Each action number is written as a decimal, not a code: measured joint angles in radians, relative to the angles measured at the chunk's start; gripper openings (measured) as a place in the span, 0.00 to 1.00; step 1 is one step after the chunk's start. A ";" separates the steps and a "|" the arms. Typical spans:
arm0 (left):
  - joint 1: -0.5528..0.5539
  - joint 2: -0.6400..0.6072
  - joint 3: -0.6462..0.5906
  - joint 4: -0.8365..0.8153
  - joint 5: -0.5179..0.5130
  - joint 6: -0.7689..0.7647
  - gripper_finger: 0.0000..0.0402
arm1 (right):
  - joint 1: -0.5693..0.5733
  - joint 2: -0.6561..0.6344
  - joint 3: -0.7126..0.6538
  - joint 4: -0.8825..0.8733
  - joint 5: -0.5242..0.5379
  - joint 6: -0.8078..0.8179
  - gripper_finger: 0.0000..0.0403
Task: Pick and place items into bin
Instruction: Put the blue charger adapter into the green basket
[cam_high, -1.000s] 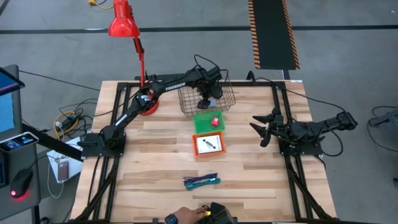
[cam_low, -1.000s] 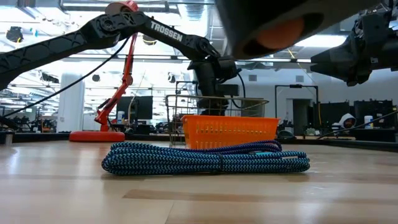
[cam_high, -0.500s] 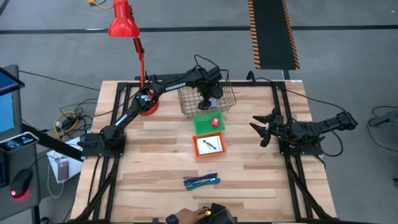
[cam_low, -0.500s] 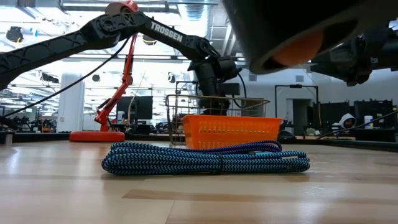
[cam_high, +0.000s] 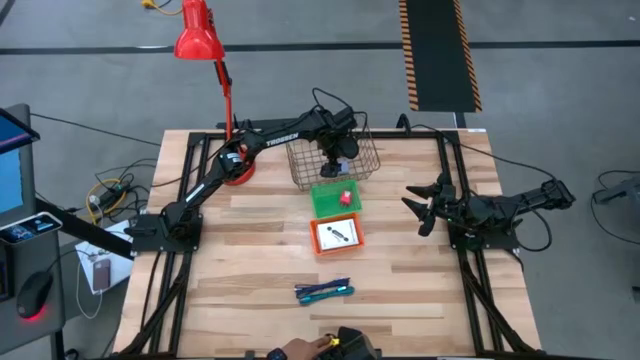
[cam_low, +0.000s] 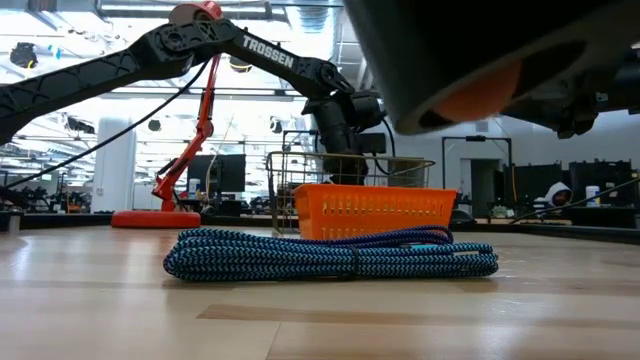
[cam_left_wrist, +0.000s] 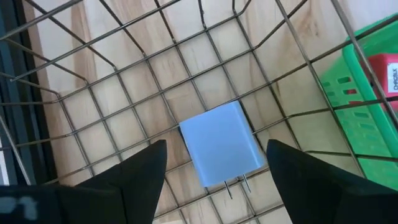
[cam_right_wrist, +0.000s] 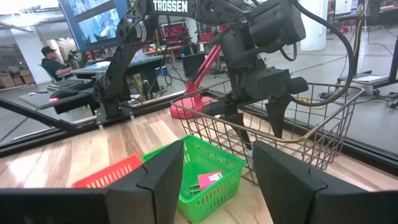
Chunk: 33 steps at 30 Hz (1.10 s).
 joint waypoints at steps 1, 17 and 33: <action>0.000 0.000 0.000 0.000 0.000 -0.002 0.66 | 0.000 0.000 0.000 0.000 0.000 0.000 0.46; 0.006 0.051 0.000 0.028 -0.005 -0.046 0.66 | 0.000 0.001 0.000 0.000 -0.002 0.000 0.46; 0.005 0.049 0.000 0.014 -0.026 -0.029 0.42 | 0.000 0.003 0.000 0.000 0.000 0.000 0.46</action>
